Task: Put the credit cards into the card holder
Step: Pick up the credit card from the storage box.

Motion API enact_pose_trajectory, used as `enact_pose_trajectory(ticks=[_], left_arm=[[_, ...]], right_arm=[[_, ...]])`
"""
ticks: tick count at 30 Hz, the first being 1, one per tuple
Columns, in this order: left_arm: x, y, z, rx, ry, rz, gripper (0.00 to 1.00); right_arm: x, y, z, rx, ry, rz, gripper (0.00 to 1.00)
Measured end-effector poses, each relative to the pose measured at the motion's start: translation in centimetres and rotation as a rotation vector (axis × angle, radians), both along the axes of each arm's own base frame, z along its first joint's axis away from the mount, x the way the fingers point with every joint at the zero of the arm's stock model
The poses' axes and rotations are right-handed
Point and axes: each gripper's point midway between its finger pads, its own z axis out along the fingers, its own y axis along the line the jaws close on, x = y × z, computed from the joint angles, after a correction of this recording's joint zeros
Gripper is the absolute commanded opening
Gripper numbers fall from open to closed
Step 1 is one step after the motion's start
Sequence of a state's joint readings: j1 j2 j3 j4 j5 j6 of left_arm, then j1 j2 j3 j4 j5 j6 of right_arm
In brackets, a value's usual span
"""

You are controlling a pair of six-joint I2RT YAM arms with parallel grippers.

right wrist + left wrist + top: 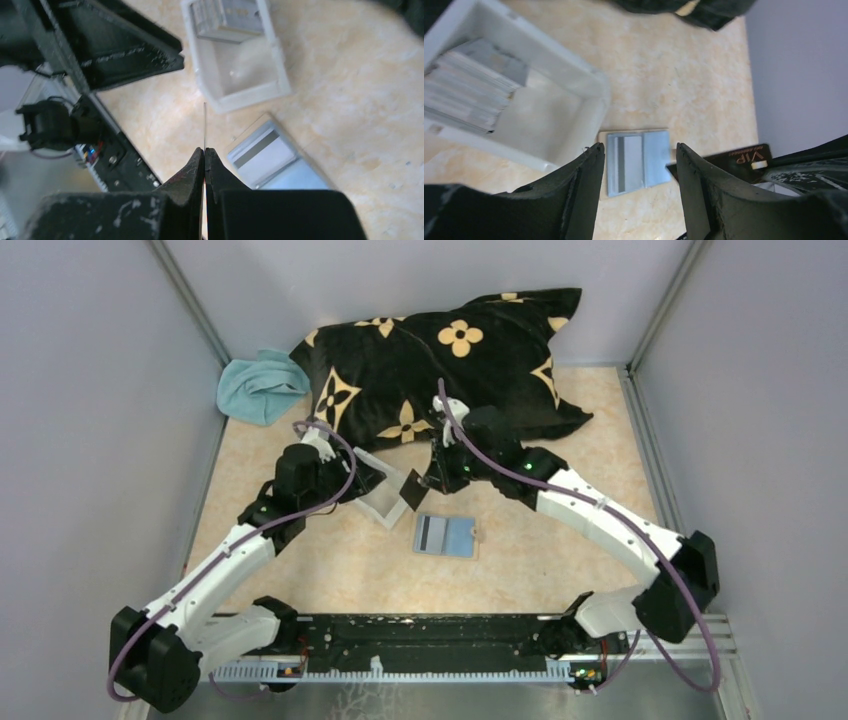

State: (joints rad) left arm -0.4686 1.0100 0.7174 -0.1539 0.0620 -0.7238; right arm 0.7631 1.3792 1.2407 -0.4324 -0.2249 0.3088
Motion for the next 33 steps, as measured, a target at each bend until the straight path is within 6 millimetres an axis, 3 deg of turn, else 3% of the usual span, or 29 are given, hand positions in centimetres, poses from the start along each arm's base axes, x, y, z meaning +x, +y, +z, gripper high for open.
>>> enact_pose_trajectory(ticks=[7,12,22,28,33], left_arm=[[-2.3,-3.8,1.9,-0.093,-0.087,-0.287,0.59],[-4.7,-5.9,2.2,-0.163,-0.108,-0.485,0.57],[-8.4,-7.5,2.0,-0.252,-0.105,-0.703,0.52],[-9.2,-8.2,1.3,-0.27,-0.072,-0.758,0.52],[-9.7,-8.7,0.7,-0.28,-0.044,-0.794,0.44]], right_arm=[[-5.7,-1.5,-0.8,0.094,0.15,0.068,0.0],[-7.6,-2.3,-1.9,0.137,0.261,0.085,0.0],[-7.2,-3.0,-1.2,0.232,0.346,0.089,0.0],[-7.6,-2.6,-0.6,0.27,0.364,0.133,0.0],[-7.6,-2.1,-1.5,0.275,0.408,0.151,0.0]])
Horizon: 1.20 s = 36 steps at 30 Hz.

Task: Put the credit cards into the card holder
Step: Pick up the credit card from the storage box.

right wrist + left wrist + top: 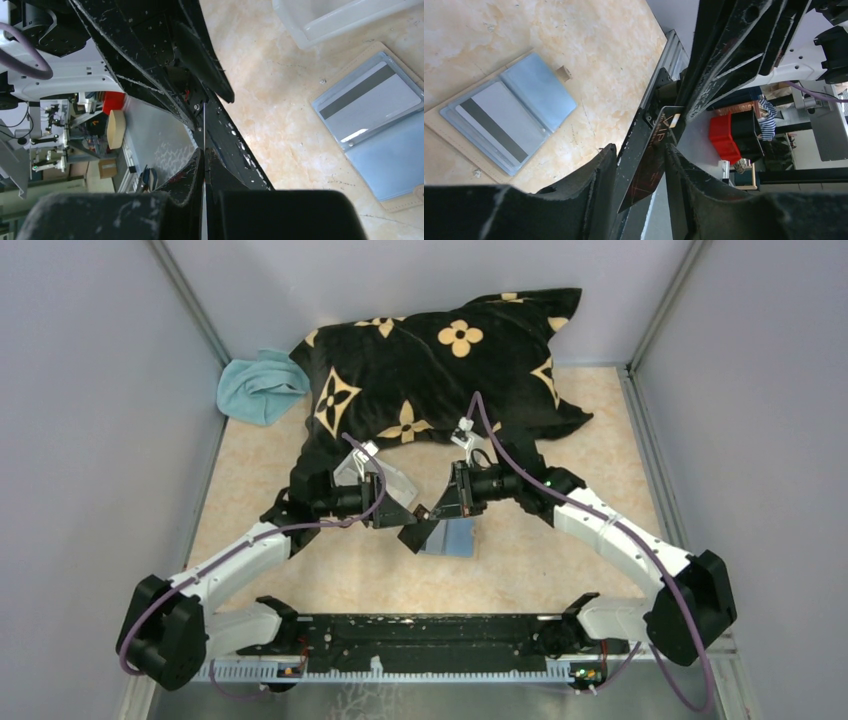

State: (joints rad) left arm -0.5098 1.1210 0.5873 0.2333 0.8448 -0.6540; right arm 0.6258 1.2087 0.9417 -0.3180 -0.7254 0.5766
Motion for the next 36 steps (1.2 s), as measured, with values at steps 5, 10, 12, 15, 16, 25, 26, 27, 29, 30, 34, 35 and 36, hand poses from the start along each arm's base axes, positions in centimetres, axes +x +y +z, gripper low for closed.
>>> enact_pose_trajectory(ticks=[5,10,12,15,16,25,26,27,29,30,34,35,36], left_arm=[[-0.5,-0.4,-0.1,-0.007,0.007,-0.034,0.28],[-0.7,-0.7,-0.2,-0.019,0.017,-0.065,0.18],[-0.8,-0.8,-0.2,-0.027,0.024,-0.077,0.08],[-0.9,-0.9,-0.4,-0.04,0.04,-0.091,0.0],[-1.0,-1.0,-0.5,-0.044,0.045,-0.093,0.0],[0.3,-1.3,-2.5,-0.01,0.084,0.025,0.0],[0.6,-1.3,-3.1,0.005,0.096,0.053,0.0],[1.0,-1.3,-3.9,0.03,0.112,0.089,0.0],[1.4,-1.6,-5.5,0.078,0.141,0.14,0.0],[1.4,-1.9,-6.4,0.105,0.153,0.16,0.0],[1.2,-3.3,-10.0,0.217,0.201,0.194,0.0],[1.3,-3.7,-10.8,0.244,0.21,0.2,0.0],[1.4,-4.0,-11.3,0.261,0.214,0.206,0.0]], right_arm=[[0.3,0.1,-0.6,-0.002,0.029,0.004,0.0],[0.9,0.0,-0.5,0.014,0.039,0.001,0.0],[1.2,-0.1,-0.8,0.015,0.047,0.0,0.0],[1.6,-0.2,-1.2,0.014,0.066,-0.002,0.0],[1.7,-0.2,-1.5,0.013,0.075,-0.002,0.0],[4.0,-2.0,-3.6,-0.071,0.064,-0.112,0.43],[4.3,-2.4,-3.9,-0.098,0.055,-0.137,0.43],[4.6,-2.9,-4.3,-0.128,0.043,-0.168,0.44],[5.1,-3.8,-4.7,-0.176,0.018,-0.221,0.43],[5.3,-4.2,-4.8,-0.195,0.004,-0.243,0.43],[5.9,-5.9,-5.9,-0.268,-0.022,-0.333,0.26],[5.9,-6.3,-6.4,-0.287,-0.018,-0.346,0.18],[5.8,-6.6,-6.9,-0.307,-0.013,-0.357,0.09]])
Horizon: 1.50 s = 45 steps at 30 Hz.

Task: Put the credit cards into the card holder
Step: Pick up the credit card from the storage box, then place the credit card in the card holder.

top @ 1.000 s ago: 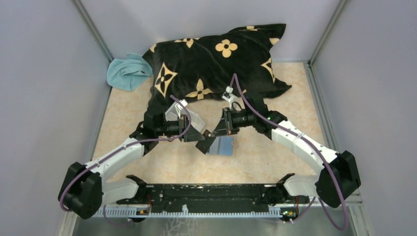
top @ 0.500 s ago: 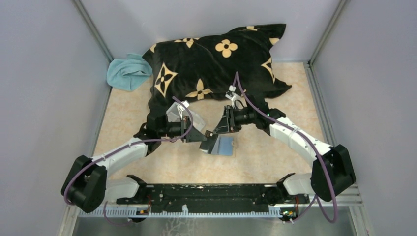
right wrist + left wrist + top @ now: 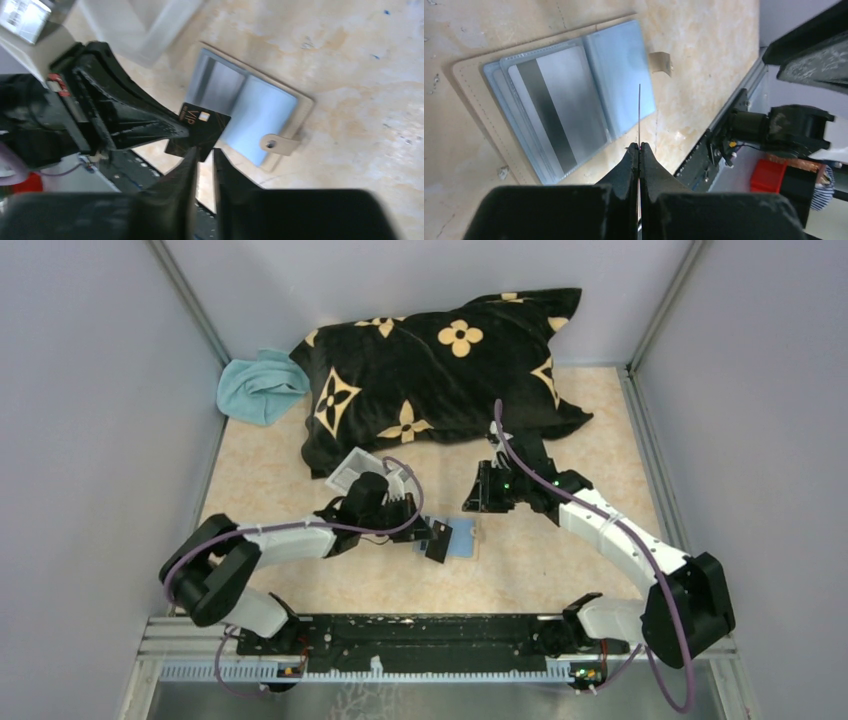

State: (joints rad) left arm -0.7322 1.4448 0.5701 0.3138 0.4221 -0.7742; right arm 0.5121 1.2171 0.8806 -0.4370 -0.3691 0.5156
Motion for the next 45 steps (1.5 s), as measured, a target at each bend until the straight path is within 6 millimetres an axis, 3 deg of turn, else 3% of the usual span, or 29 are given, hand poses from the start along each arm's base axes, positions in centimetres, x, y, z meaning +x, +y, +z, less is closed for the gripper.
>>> enact_pose_trajectory(ticks=[2,7,15,24,45], left_arm=[[0.3,-0.6,-0.9,0.029,0.004,0.009,0.0],[1.5,-1.0,-2.0,0.065,-0.003,0.06,0.0],[3.2,-1.2,-2.6,0.094,-0.025,0.116,0.0],[4.3,-1.3,-2.4,0.105,-0.046,0.148,0.0],[4.1,-0.1,-2.9,0.15,-0.03,0.15,0.0]], right_arm=[[-0.2,-0.7,-1.3,-0.037,0.021,-0.03,0.0],[-0.8,-2.1,-3.6,-0.104,0.061,-0.072,0.0],[-1.0,-2.5,-5.1,-0.138,0.081,-0.081,0.0],[-1.7,-1.1,-6.3,-0.177,0.085,-0.043,0.0],[-2.4,0.8,-9.7,-0.27,0.106,-0.03,0.0]])
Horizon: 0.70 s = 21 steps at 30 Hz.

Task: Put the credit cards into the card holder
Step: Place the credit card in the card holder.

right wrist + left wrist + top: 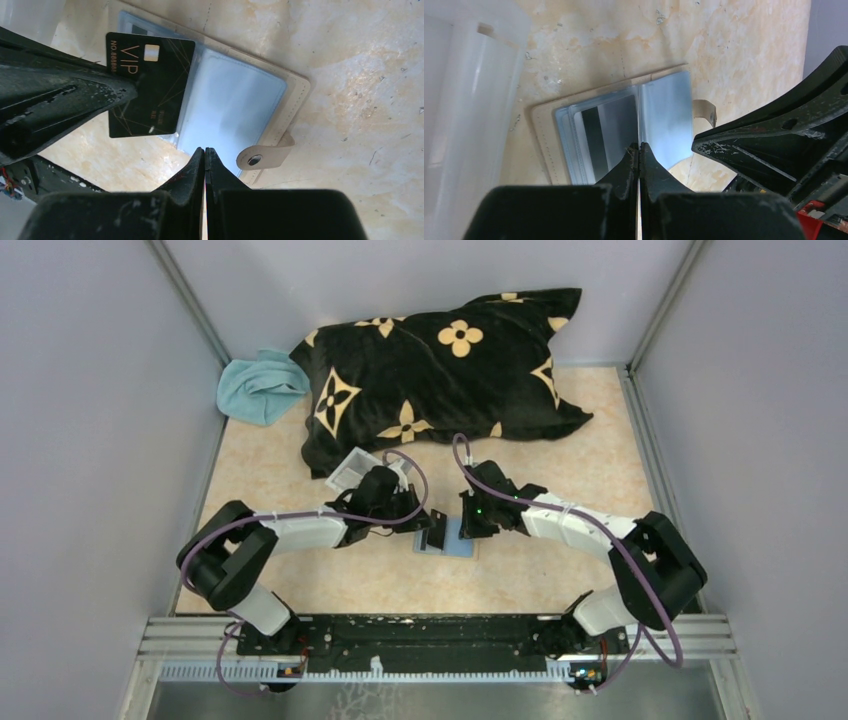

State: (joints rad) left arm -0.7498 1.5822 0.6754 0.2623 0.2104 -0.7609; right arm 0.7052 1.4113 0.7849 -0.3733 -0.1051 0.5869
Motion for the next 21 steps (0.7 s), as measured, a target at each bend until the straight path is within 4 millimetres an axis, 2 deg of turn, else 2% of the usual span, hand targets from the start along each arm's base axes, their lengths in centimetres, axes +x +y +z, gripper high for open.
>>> enact_pose_trajectory(ticks=[11,21], left_arm=[[-0.2,1.0,-0.4,0.003,0.018,-0.008,0.0],[-1.4,0.1,-0.3,-0.07,0.059,-0.069,0.0]], right_arm=[[0.0,0.0,-2.2,-0.055,0.011,-0.025,0.0],[0.1,-0.4,-3.1,-0.087,0.008,-0.065,0.0]])
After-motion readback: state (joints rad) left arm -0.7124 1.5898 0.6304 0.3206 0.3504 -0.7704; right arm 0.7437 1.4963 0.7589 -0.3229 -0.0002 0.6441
